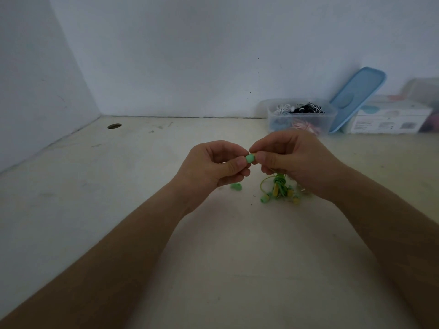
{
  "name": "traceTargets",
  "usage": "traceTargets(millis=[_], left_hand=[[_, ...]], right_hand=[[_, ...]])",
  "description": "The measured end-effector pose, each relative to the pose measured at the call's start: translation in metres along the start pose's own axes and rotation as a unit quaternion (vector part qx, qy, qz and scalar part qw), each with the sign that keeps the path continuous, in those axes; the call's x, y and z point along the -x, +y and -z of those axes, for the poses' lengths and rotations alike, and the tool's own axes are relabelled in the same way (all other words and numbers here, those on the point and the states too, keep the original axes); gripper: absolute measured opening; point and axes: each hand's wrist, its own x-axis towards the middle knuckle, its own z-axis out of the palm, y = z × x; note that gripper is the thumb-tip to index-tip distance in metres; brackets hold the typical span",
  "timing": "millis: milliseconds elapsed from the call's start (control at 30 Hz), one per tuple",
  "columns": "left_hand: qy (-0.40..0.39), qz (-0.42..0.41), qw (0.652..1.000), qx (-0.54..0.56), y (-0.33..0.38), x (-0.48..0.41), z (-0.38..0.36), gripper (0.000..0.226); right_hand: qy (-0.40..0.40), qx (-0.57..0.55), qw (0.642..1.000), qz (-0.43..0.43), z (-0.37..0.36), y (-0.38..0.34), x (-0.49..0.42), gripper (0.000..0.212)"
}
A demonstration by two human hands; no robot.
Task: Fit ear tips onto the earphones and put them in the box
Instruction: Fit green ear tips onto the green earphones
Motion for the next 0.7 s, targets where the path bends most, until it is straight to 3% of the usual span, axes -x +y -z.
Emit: traceTargets(millis=[133,300,533,700], left_hand=[[0.009,0.001,1.000,-0.026,0.0024,0.0003,0.0009,0.017],[0.018,-0.009,0.999,-0.043,0.0024,-0.0004,0.0014,0.009],[0.016,-0.008,1.000,-0.025,-0.0006,-0.0005,0.0015,0.010],[0.011,-0.009,1.000,0.001,-0.0006,-0.0009,0.0019,0.020]], right_hand=[[0.014,-0.023,0.999,-0.017,0.0031,0.0030,-0.0008,0.028],[0.004,-0.012,1.000,-0.008,0.0018,0.0039,-0.0015,0.021],[0.010,0.049,0.999,0.019,0.0009,0.0013,-0.0009,0.013],[0.018,0.029,0.999,0.006,0.0010,0.0020,-0.0005,0.011]])
